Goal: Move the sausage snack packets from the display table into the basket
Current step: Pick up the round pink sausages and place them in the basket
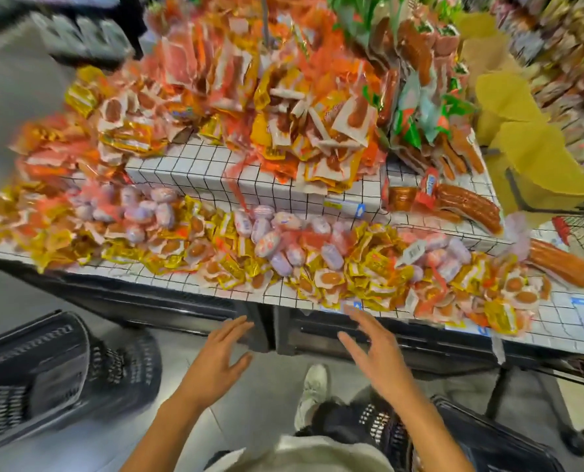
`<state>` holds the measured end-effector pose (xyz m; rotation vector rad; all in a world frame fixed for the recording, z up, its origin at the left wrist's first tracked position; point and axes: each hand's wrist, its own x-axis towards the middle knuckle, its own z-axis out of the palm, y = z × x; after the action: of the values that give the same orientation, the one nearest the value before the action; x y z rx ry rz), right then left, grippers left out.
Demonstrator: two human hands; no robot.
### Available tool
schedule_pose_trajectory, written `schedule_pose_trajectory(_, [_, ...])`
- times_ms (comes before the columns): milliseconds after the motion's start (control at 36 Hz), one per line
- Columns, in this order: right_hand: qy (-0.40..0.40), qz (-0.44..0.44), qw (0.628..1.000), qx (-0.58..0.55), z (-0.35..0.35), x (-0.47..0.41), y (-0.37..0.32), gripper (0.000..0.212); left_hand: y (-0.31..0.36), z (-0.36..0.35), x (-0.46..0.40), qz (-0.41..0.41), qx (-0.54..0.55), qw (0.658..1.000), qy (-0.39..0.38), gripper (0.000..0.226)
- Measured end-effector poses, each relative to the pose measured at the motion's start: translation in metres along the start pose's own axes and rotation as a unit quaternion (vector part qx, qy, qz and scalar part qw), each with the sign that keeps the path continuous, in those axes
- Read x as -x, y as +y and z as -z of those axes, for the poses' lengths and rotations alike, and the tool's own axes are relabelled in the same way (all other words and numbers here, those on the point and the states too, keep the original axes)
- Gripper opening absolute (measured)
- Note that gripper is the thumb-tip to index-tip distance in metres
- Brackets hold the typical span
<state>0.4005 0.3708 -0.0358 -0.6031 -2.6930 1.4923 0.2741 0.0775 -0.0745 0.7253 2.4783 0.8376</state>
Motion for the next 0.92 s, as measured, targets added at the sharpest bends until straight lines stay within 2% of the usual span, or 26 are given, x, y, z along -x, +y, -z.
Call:
schedule_pose_trajectory(139, [-0.012, 0.075, 0.997, 0.009, 0.001, -0.087, -0.029, 0.035, 0.017, 0.027, -0.033, 0.018, 0.014, 0.999, 0.039, 0.050])
schedule_pose_trajectory(278, [0.002, 0.128, 0.988, 0.081, -0.002, -0.157, -0.047, 0.043, 0.031, 0.047, -0.061, 0.043, 0.016, 0.996, 0.080, 0.048])
schedule_pose_trajectory(444, [0.011, 0.135, 0.979, 0.151, -0.015, -0.199, -0.049, 0.045, 0.041, 0.060, -0.090, 0.044, 0.033, 0.992, 0.117, 0.043])
schedule_pose_trajectory(556, [0.058, 0.126, 0.977, 0.162, -0.024, -0.216, -0.046, 0.044, 0.033, 0.070, -0.112, 0.029, 0.041, 0.993, 0.109, 0.044])
schedule_pose_trajectory(667, [0.085, 0.119, 0.976, 0.162, -0.032, -0.226, -0.048, 0.049, 0.017, 0.085, -0.139, 0.004, 0.062, 0.991, 0.120, 0.047])
schedule_pose_trajectory(806, [0.121, 0.102, 0.976, 0.153, -0.038, -0.228, -0.051, 0.034, 0.007, 0.102, -0.175, -0.030, 0.080, 0.986, 0.145, 0.056])
schedule_pose_trajectory(917, [0.141, 0.063, 0.982, 0.111, -0.041, -0.230, -0.052, 0.034, -0.001, 0.104, -0.206, -0.028, 0.059, 0.989, 0.135, 0.050])
